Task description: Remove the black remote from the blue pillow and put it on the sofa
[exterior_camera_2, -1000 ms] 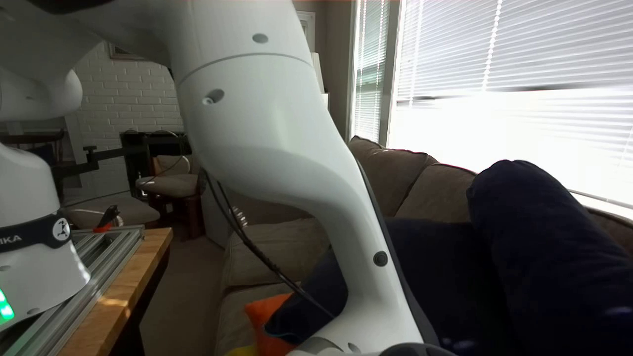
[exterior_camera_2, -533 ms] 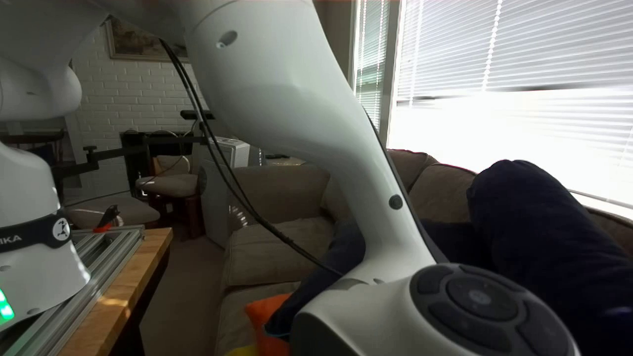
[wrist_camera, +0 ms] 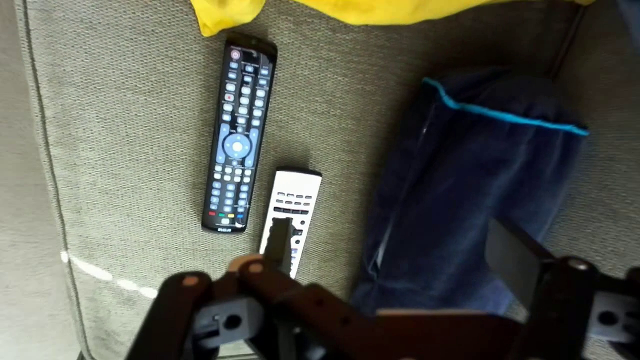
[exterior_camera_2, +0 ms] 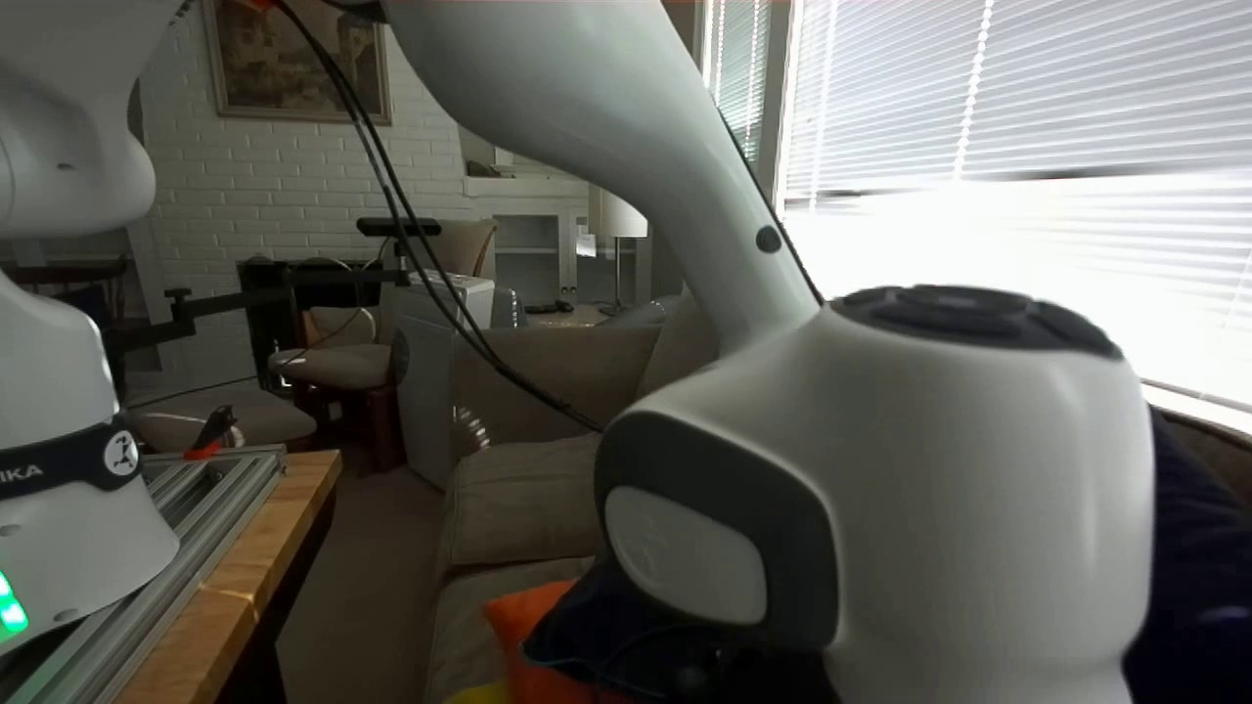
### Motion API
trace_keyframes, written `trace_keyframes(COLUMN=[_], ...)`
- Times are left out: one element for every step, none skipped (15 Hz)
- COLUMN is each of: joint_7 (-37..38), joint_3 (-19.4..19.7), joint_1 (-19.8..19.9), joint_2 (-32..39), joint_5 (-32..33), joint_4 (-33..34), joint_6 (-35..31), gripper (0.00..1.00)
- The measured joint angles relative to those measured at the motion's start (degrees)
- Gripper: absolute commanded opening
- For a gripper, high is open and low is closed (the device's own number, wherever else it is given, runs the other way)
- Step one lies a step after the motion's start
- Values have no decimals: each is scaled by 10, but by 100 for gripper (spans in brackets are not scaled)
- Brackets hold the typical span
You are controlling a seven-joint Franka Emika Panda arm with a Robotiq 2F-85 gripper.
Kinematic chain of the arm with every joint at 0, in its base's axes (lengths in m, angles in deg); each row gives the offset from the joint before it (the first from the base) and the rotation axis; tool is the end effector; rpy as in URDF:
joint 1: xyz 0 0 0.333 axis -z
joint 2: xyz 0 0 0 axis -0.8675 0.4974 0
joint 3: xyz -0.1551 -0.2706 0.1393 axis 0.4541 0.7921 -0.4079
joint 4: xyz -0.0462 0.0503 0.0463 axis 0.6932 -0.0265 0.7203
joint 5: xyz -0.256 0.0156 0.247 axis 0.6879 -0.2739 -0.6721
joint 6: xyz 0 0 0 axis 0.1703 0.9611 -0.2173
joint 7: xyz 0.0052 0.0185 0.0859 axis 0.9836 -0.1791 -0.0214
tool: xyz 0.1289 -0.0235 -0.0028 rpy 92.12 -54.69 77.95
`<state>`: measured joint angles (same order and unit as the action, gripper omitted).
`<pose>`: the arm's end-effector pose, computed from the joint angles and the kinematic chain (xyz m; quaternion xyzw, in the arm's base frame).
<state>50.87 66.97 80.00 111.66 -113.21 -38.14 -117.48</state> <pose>0.5266 -0.3696 0.1417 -0.7510 0.6539 -0.0917 0.0047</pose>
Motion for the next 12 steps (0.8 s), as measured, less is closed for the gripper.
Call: trace_keyframes(joint_7=[-8,-11,-11,-11,-12,-16,-26,-42,-63,-86,-110,-135], joint_3=[2,8,20,29,34,36,34,29,21,13,4,-3], joint_1=[-8,-18,-33,-47,-58,-66,-70,-72,-70,-68,-64,-60], joint_2=[-20,-40,-61,-81,-100,-121,-140,-160,-179,-199,-219,-237], joint_5=[5,14,28,40,52,63,71,75,76,76,76,76], joint_4=[-14,-29,-46,-62,-78,-93,-106,-118,-128,-137,-144,-151], joint_6=[8,10,12,13,17,24,35,47,64,83,104,123], gripper=[100,100,100,100,100,100,100,100,100,100,100,100])
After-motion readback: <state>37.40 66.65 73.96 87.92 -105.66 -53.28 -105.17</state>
